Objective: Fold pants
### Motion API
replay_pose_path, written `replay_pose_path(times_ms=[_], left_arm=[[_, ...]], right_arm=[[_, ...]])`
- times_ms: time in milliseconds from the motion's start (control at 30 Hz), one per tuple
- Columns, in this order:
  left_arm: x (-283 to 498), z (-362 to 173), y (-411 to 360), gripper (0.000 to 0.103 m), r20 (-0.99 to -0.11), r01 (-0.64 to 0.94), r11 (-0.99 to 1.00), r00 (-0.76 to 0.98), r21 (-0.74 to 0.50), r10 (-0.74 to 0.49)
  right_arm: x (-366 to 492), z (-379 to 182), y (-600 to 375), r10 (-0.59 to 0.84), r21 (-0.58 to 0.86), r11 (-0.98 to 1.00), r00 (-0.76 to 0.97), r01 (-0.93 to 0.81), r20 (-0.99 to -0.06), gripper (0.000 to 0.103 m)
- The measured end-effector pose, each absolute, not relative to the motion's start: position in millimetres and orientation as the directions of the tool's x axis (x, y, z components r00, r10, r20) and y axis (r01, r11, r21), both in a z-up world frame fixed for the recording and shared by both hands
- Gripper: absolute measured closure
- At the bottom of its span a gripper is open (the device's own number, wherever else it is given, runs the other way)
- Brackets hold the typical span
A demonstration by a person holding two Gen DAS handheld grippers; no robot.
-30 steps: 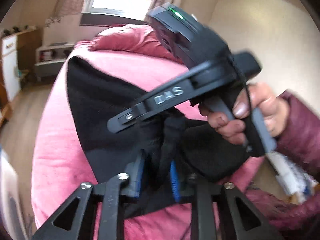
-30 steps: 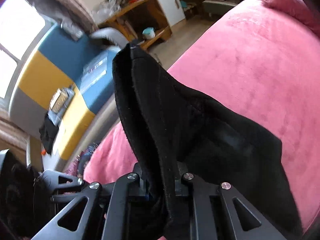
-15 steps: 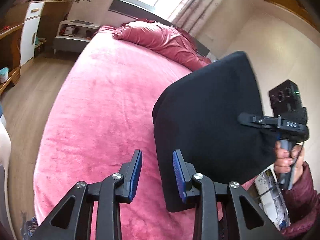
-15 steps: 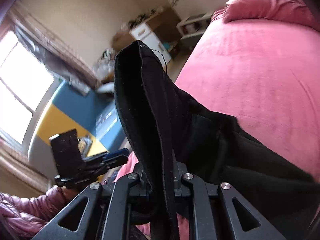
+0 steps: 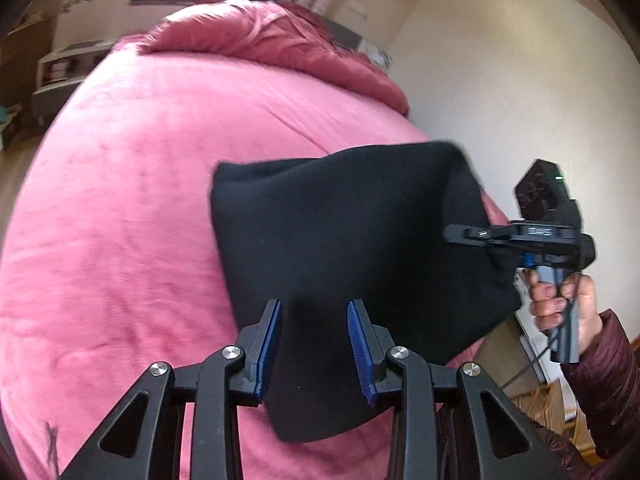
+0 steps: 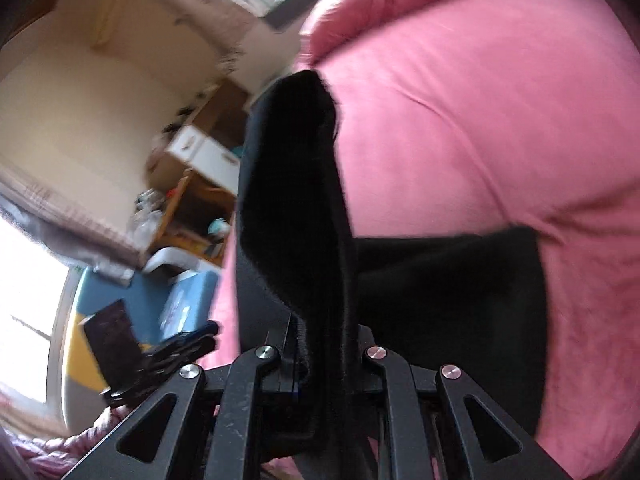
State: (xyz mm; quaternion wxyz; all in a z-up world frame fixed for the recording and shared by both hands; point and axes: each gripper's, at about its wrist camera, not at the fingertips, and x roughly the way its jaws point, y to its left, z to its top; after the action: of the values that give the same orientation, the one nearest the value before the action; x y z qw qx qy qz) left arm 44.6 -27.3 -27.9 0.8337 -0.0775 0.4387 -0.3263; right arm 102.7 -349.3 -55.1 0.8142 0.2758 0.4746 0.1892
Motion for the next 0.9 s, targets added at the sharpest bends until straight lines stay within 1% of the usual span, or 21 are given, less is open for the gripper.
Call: replay_pose_path(times_ms=[100, 267, 333, 433, 533, 633, 700, 800, 900], left_arm=[[44.2, -37.8, -46.7, 0.069, -0.709, 0.5, 0.761, 0.347, -0.414, -0.614], [42.6, -53.6, -68.2, 0.069, -0.741, 0.518, 0.754, 0.297, -0.405, -0.602], [44.4, -57.3, -70.2, 0.068, -0.743, 0.504, 0.756, 0.29, -0.418, -0.604], [45.7, -58.3, -67.7, 0.068, -0.741, 0.496, 0.755, 0.286, -0.428, -0.608], [42.5, -57.4, -65.0, 0.068, -0.74, 0.497, 0.754, 0.285, -0.429, -0.609], [42.1, -56.9, -64.3, 0.068, -0.736, 0.491, 0.754, 0.286, -0.438, -0.613], [40.5, -57.0, -62.4, 0.068, -0.735, 0.491, 0.754, 0.289, -0.437, -0.614], [40.7, -53.1, -59.2, 0.068, -0.733, 0.49, 0.754, 0.292, -0.437, -0.614], [40.7, -52.8, -58.4, 0.068, -0.731, 0.49, 0.753, 0.293, -0.439, -0.617]], right_arm=[[104.5, -87.3, -364.5, 0.555, 0.637, 0.77, 0.462, 0.03, -0.692, 0.09], [108.3, -118.4, -383.5, 0.545, 0.649, 0.755, 0.461, 0.095, -0.701, 0.088], [110.0, -116.6, -391.1, 0.546, 0.657, 0.748, 0.472, 0.098, -0.692, 0.086], [99.8, -110.8, -404.0, 0.522, 0.656, 0.745, 0.507, 0.119, -0.686, 0.076], [80.1, -91.2, -420.3, 0.468, 0.633, 0.76, 0.554, 0.146, -0.689, 0.065], [52.6, -70.9, -434.0, 0.444, 0.631, 0.759, 0.582, 0.159, -0.681, 0.064], [31.0, -60.6, -428.5, 0.482, 0.657, 0.742, 0.571, 0.138, -0.664, 0.064], [6.4, -60.2, -409.9, 0.52, 0.67, 0.732, 0.533, 0.125, -0.667, 0.064], [-7.2, -72.0, -395.1, 0.541, 0.689, 0.711, 0.516, 0.141, -0.664, 0.064]])
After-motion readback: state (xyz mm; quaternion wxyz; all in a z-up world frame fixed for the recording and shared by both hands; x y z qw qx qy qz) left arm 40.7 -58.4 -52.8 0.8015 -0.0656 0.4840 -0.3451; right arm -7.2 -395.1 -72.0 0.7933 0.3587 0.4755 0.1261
